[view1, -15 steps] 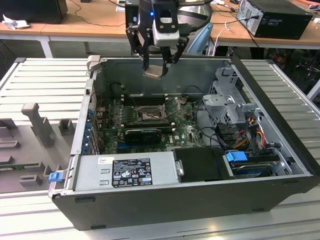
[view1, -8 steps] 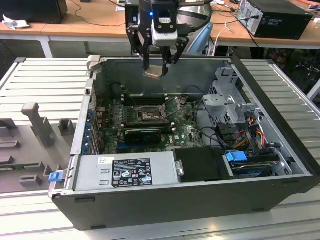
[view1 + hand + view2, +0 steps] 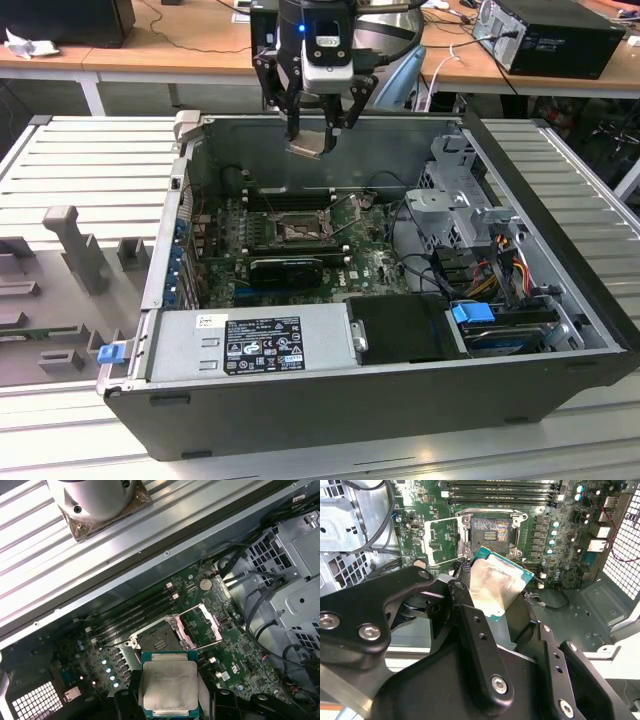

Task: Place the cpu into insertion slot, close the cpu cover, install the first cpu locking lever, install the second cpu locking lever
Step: 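Place the cpu into insertion slot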

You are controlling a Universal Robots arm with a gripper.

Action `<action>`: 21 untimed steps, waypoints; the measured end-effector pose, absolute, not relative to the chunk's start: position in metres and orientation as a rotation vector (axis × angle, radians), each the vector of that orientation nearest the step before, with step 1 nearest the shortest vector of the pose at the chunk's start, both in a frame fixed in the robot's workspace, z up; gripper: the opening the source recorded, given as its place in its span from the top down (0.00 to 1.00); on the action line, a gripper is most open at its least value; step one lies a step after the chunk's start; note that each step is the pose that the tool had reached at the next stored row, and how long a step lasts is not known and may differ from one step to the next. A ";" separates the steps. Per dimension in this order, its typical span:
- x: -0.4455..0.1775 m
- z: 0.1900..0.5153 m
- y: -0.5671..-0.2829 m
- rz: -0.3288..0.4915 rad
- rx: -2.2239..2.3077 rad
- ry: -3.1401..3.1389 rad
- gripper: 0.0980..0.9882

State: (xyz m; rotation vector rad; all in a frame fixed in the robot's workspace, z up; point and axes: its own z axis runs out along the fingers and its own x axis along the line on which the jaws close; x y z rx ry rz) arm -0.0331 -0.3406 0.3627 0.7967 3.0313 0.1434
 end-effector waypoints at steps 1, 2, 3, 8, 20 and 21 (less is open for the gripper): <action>-0.033 0.363 -0.341 0.143 0.800 3.031 0.52; -0.033 0.363 -0.341 0.143 0.805 3.029 0.52; -0.033 0.363 -0.341 0.143 0.809 3.028 0.52; -0.033 0.362 -0.341 0.143 0.831 3.021 0.52; -0.033 0.362 -0.341 0.143 0.900 2.999 0.52; -0.033 0.362 -0.341 0.143 0.909 2.996 0.52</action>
